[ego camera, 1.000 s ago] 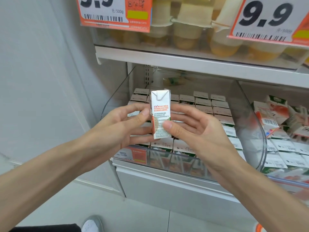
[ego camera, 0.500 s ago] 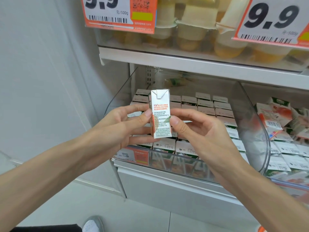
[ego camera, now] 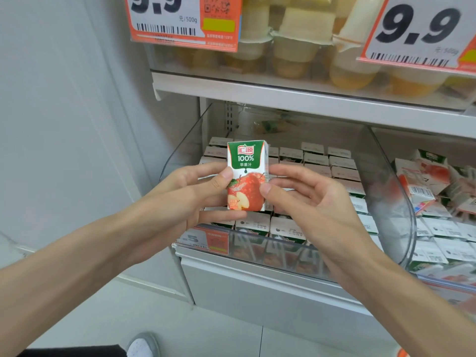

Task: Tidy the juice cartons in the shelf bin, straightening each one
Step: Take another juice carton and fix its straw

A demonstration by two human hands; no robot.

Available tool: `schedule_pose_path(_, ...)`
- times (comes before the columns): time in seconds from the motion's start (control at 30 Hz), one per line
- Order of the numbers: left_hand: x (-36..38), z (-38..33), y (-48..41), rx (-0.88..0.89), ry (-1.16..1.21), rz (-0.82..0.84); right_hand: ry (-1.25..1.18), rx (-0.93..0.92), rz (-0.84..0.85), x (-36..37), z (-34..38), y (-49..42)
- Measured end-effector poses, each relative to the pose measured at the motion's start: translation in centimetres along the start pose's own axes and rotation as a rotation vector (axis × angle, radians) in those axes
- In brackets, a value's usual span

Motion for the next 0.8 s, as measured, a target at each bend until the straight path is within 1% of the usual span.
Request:
schedule_pose_path(0.1, -0.2, -0.1, 0.0, 0.015, -0.023, 0.006, 0.010, -0.006, 0.001, -0.1, 0.2, 0.2)
schedule_pose_path(0.3, -0.6, -0.2, -0.1, 0.025, -0.070, -0.041, 0.029, -0.027, 0.002, -0.1, 0.4, 0.4)
schedule_pose_path(0.6, 0.4, -0.1, 0.2, -0.033, 0.076, 0.015, 0.029, -0.020, 0.085, 0.7, 0.3, 0.4)
schedule_pose_path(0.8, 0.2, -0.5, 0.2, -0.020, 0.104, 0.013, 0.060, -0.023, 0.064, 0.4, -0.2, -0.1)
Point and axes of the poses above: each hand's wrist, its own y-axis away from the middle knuckle, its own x-axis out of the palm, z = x × y, the point moved 7 cm from there along -y, towards the middle knuckle, and after that the axes turned 4 degrees about x, right-handed, at the moved point
